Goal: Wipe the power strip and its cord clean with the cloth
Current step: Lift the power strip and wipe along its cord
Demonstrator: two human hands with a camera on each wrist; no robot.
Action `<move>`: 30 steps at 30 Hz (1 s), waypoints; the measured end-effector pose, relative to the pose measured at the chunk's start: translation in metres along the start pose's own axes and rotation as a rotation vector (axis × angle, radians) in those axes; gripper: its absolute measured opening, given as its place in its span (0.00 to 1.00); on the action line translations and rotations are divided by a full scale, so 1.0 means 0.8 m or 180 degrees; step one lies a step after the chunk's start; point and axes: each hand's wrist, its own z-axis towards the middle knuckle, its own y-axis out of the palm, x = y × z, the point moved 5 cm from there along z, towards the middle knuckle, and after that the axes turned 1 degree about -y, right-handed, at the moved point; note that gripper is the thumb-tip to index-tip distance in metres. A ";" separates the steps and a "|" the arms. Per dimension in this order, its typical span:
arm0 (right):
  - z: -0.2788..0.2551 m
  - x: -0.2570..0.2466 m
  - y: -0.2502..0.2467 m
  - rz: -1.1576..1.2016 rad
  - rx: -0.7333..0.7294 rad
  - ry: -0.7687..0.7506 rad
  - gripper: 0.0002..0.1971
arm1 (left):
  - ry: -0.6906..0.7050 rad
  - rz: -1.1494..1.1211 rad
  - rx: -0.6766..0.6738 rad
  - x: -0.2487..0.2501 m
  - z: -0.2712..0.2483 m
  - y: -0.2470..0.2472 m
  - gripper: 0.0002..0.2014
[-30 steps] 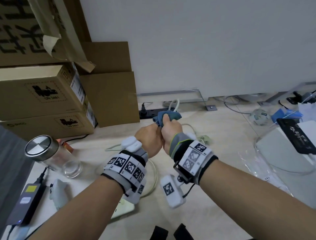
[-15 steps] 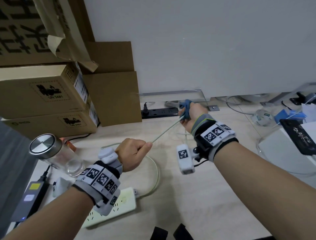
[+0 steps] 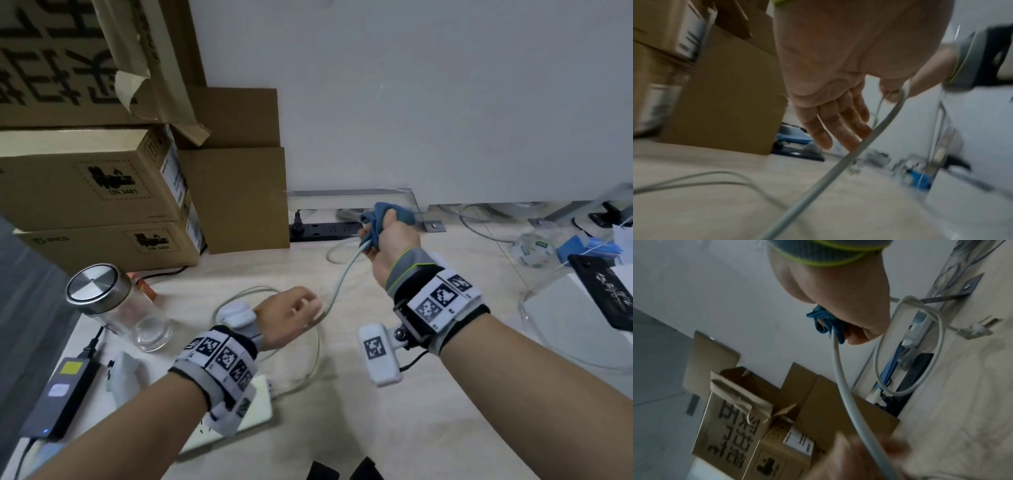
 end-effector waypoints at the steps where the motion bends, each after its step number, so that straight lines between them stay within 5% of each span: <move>1: -0.009 0.005 0.006 0.0018 -0.0089 -0.0032 0.18 | 0.0101 -0.0334 0.0163 0.024 0.005 -0.001 0.19; 3: -0.025 0.014 0.016 -0.0064 -0.0275 -0.0117 0.16 | 0.0053 -0.1022 0.0543 0.062 0.013 -0.007 0.17; 7: -0.040 0.025 0.021 -0.0166 -0.0471 0.0022 0.15 | -0.0743 -0.2268 0.0642 0.081 0.024 -0.006 0.22; 11: -0.026 0.014 0.005 0.0157 -0.0169 0.0206 0.17 | -0.0490 -0.1272 0.1083 0.093 0.018 -0.028 0.26; 14: -0.015 0.000 -0.010 0.0282 0.0000 0.0370 0.19 | -0.0143 -0.0427 0.0940 0.097 0.010 -0.040 0.25; 22: 0.013 -0.041 -0.058 -0.0082 0.0179 0.0213 0.13 | -0.0428 0.0326 0.0467 0.004 -0.012 -0.074 0.28; 25: 0.001 -0.039 -0.042 0.0086 0.0059 0.0351 0.18 | -0.0715 0.0785 0.0355 -0.027 -0.001 -0.070 0.27; 30: -0.008 -0.025 -0.015 0.0054 -0.0145 0.0321 0.20 | -0.0724 0.0318 0.0176 0.003 0.011 -0.035 0.12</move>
